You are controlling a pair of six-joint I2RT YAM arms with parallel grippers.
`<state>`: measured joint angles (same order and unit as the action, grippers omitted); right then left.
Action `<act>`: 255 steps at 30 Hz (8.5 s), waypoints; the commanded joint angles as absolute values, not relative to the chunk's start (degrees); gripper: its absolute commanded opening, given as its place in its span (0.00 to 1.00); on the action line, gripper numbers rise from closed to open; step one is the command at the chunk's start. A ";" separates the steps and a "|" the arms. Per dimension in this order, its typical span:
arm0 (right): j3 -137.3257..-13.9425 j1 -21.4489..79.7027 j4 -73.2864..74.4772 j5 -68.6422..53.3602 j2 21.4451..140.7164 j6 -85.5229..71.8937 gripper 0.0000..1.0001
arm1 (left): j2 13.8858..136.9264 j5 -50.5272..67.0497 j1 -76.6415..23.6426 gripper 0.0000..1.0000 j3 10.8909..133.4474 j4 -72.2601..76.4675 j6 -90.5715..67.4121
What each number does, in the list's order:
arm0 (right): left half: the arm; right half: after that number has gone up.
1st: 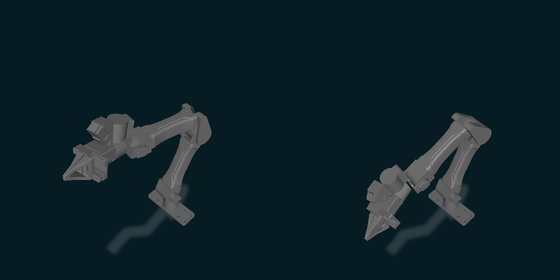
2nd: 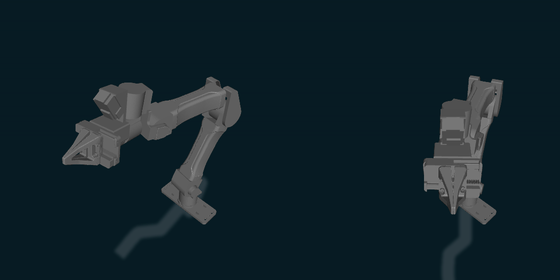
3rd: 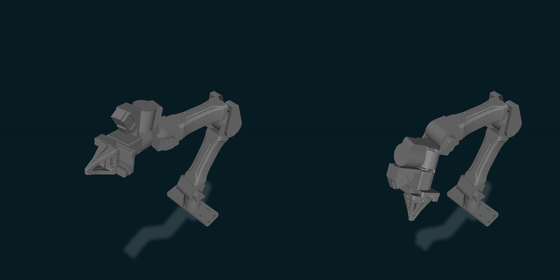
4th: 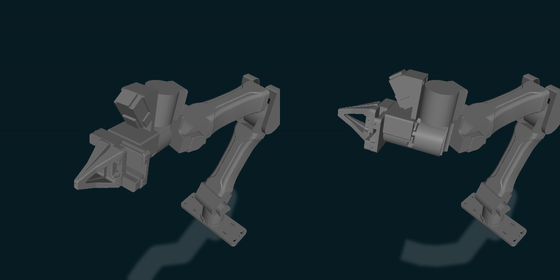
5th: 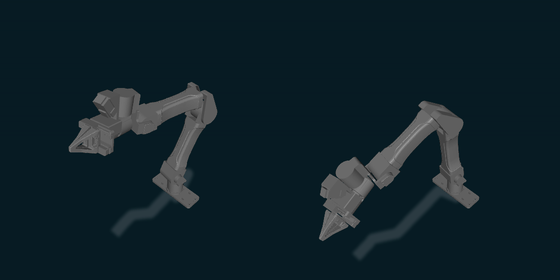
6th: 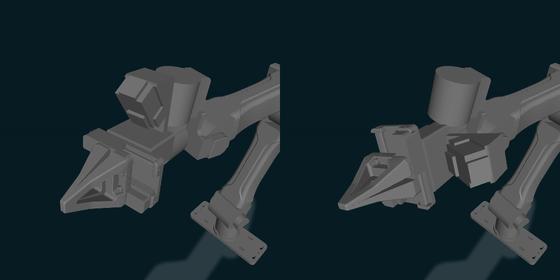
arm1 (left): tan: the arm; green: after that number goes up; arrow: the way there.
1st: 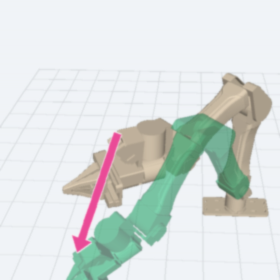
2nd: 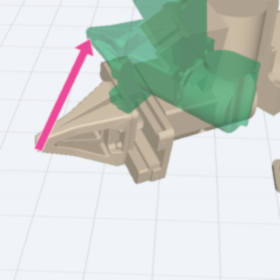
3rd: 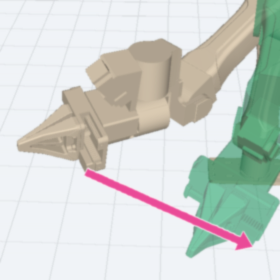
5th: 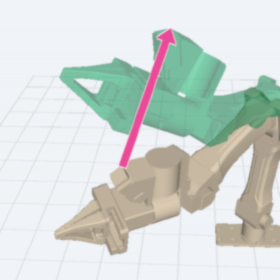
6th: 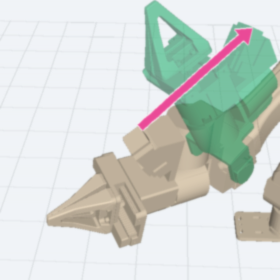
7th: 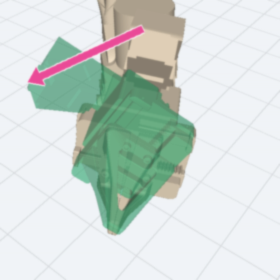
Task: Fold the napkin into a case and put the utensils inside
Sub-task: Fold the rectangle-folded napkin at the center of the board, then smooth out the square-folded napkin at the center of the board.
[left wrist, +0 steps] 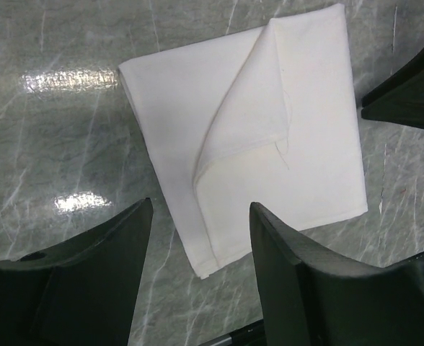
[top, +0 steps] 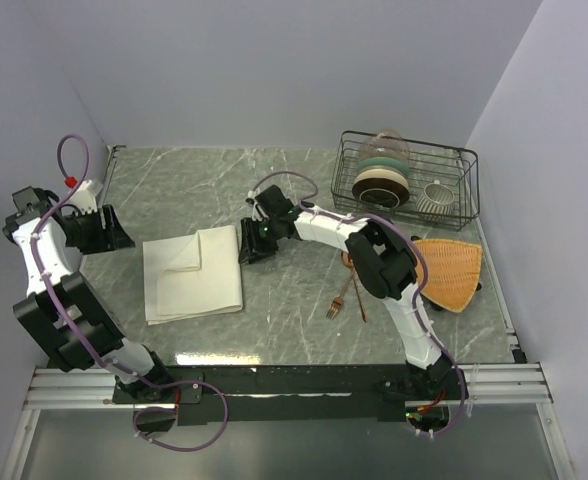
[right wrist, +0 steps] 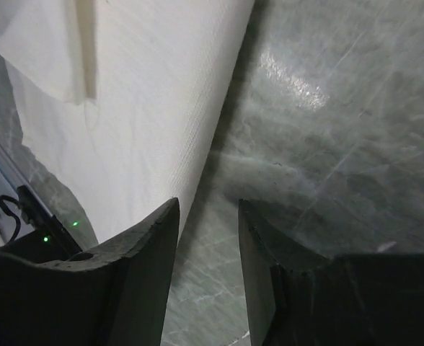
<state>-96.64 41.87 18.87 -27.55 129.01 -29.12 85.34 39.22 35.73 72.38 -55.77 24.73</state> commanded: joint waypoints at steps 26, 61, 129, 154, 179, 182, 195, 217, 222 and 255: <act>-80.16 36.12 18.54 -22.85 115.23 -27.69 0.00 | 79.45 27.25 4.41 0.66 60.82 -35.52 25.49; -75.59 33.66 20.48 -26.81 118.12 -28.13 0.08 | 99.14 0.26 -25.76 0.42 64.42 -21.27 18.37; -78.14 33.75 23.82 -25.58 117.86 -26.02 0.41 | 104.24 27.86 3.87 0.36 65.83 -36.03 -1.85; -78.75 33.75 24.34 -24.87 118.39 -26.02 0.42 | 104.85 26.28 3.87 0.22 64.25 -36.56 -2.20; -78.05 33.66 23.91 -25.14 117.69 -26.46 0.44 | 100.55 28.30 3.78 0.01 65.66 -44.30 -1.41; -77.78 33.75 23.73 -24.96 117.60 -26.37 0.45 | 99.49 27.69 3.78 0.01 65.22 -44.82 -0.97; -77.34 33.75 23.82 -25.05 117.25 -26.28 0.52 | 98.09 24.26 4.31 0.01 64.16 -45.62 -0.62; -77.34 33.84 23.82 -25.31 117.60 -26.19 0.53 | 98.61 20.92 5.10 0.01 69.52 -54.75 -1.05; -77.34 33.75 23.91 -25.31 117.69 -26.19 0.53 | 99.31 19.52 5.10 0.01 70.84 -55.55 -1.14; -77.17 33.84 23.91 -25.75 117.69 -26.02 0.53 | 103.18 15.73 5.54 0.01 74.44 -56.95 -0.62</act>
